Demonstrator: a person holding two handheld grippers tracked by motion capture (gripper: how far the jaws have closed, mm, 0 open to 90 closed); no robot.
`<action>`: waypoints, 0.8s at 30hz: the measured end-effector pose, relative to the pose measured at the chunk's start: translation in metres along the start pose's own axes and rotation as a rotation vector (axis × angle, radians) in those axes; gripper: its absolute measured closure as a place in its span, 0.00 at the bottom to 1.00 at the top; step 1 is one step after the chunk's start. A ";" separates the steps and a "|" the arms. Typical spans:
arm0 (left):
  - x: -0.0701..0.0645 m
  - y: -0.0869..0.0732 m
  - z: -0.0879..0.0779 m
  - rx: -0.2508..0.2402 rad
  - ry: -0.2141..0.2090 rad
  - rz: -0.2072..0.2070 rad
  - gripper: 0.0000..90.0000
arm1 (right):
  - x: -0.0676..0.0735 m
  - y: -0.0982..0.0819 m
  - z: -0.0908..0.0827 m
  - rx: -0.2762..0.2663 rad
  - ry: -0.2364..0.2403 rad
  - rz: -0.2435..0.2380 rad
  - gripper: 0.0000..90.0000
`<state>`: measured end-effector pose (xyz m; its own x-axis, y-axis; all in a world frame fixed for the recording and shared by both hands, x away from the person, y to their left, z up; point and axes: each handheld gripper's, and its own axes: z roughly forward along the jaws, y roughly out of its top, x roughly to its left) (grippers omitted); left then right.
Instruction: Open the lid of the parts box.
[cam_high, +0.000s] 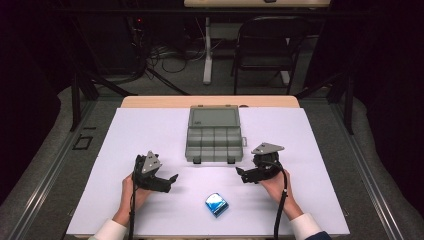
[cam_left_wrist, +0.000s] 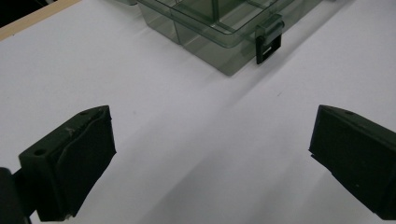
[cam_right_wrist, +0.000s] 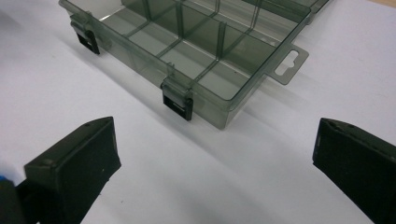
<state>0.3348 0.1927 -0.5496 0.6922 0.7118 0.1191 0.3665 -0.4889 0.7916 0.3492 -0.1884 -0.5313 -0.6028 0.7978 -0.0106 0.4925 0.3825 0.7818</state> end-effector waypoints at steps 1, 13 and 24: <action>0.000 -0.001 -0.001 -0.001 -0.002 -0.002 0.00 | 0.001 -0.001 -0.001 -0.002 0.002 0.000 0.00; -0.011 -0.008 -0.010 -0.011 -0.021 -0.013 0.00 | 0.016 -0.010 -0.012 0.004 0.015 -0.013 0.00; -0.009 -0.011 -0.014 -0.017 -0.010 -0.032 0.00 | 0.021 -0.014 -0.013 0.014 0.017 -0.017 0.00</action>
<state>0.3156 0.1989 -0.5508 0.6864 0.7219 0.0873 0.3782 -0.4570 0.8051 0.3211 -0.1829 -0.5340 -0.6216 0.7833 -0.0127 0.4910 0.4022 0.7727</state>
